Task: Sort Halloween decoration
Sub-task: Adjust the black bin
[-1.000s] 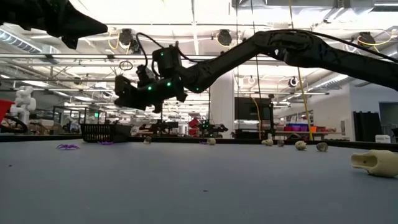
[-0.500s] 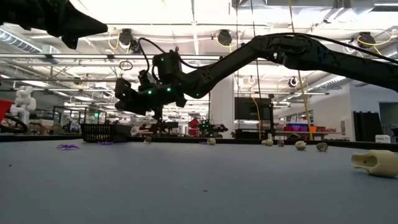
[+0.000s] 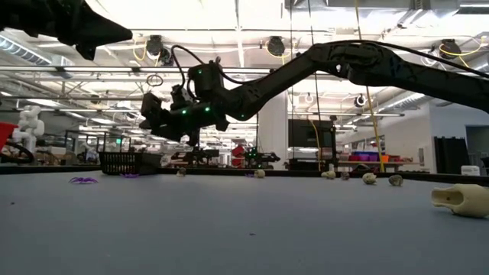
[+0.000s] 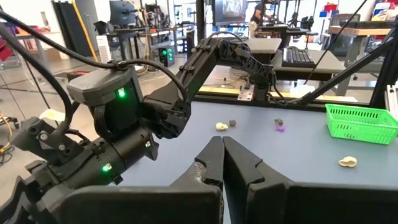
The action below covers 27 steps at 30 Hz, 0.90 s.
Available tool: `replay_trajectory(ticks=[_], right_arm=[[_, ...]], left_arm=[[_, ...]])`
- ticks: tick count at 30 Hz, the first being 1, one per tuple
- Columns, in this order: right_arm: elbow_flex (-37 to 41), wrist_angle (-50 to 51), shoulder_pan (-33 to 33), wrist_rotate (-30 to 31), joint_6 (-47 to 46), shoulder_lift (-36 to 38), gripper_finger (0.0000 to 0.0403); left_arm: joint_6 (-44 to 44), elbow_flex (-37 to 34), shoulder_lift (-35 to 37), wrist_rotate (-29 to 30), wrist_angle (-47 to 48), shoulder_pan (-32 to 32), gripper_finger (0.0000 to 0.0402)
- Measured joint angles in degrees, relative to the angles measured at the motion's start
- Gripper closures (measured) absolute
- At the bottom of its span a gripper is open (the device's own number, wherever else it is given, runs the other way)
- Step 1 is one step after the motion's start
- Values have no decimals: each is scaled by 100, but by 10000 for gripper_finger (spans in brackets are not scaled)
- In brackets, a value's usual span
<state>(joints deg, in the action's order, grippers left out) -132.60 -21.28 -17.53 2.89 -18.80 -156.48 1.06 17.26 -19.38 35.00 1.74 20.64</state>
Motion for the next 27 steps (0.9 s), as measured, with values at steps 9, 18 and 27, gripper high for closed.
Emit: replay_trajectory(ticks=[9,18,27], right_arm=[[-2,729,68,10,680,35,310],[0,1328,296,149,1633,39,402],[575,2260,504,37,1830,370,403]], left_arm=[[2,0,0,0,77,0,401],[307,0,0,178,417,0,401],[313,0,0,192,498,1,401]])
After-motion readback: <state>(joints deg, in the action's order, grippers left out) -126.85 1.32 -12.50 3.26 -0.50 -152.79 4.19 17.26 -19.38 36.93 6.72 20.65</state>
